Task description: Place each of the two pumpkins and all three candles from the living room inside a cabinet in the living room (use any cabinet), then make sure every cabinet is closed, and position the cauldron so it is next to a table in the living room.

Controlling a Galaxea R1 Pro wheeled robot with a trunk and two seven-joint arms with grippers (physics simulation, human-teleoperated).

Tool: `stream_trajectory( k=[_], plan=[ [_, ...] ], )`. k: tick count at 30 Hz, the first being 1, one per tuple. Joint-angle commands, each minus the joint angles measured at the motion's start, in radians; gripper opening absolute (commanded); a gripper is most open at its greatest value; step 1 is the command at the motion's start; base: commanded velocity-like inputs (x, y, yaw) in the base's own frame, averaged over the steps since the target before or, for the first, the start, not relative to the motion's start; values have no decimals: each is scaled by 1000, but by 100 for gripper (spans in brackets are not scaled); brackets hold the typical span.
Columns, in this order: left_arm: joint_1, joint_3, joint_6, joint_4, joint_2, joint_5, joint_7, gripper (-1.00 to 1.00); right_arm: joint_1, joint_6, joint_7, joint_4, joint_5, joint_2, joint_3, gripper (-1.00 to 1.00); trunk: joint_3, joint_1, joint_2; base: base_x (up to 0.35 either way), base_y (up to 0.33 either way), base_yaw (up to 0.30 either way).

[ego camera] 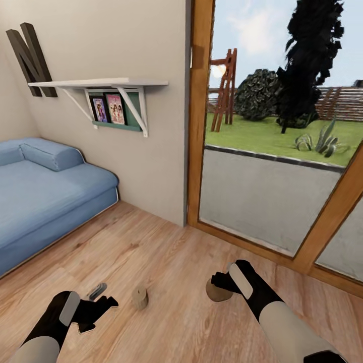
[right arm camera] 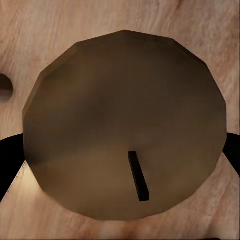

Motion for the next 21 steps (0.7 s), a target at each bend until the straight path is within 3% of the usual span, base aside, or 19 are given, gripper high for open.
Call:
stream_trajectory(
  k=[1,5,10,13,16,18,21],
  plan=[
    [0,0,0,0,0,0,1,100,0,0,0,0,0,0,0,-100,0,0,0,324,4,-7],
    [0,-2,-19,0,-1,-5,4,100,0,0,0,0,0,2,1,-100,0,0,0,328,1,-2],
    [0,-10,-64,0,-5,-12,18,100,0,0,-7,-1,9,32,3,-100,0,0,0,330,0,0],
    [0,-11,-94,0,-9,-12,111,100,-1,3,-12,-1,14,80,8,-100,0,0,0,331,0,0],
    [0,-11,-126,0,-14,-10,238,100,-2,7,-22,-1,16,127,63,-100,0,0,0,331,0,0],
    [0,-25,-152,0,-32,-9,308,100,-3,8,-54,-20,14,133,112,-100,0,0,0,330,0,0],
    [0,-62,-167,0,-46,-9,338,100,-3,9,-96,-67,8,133,134,-100,0,0,0,316,0,0]
  ],
)
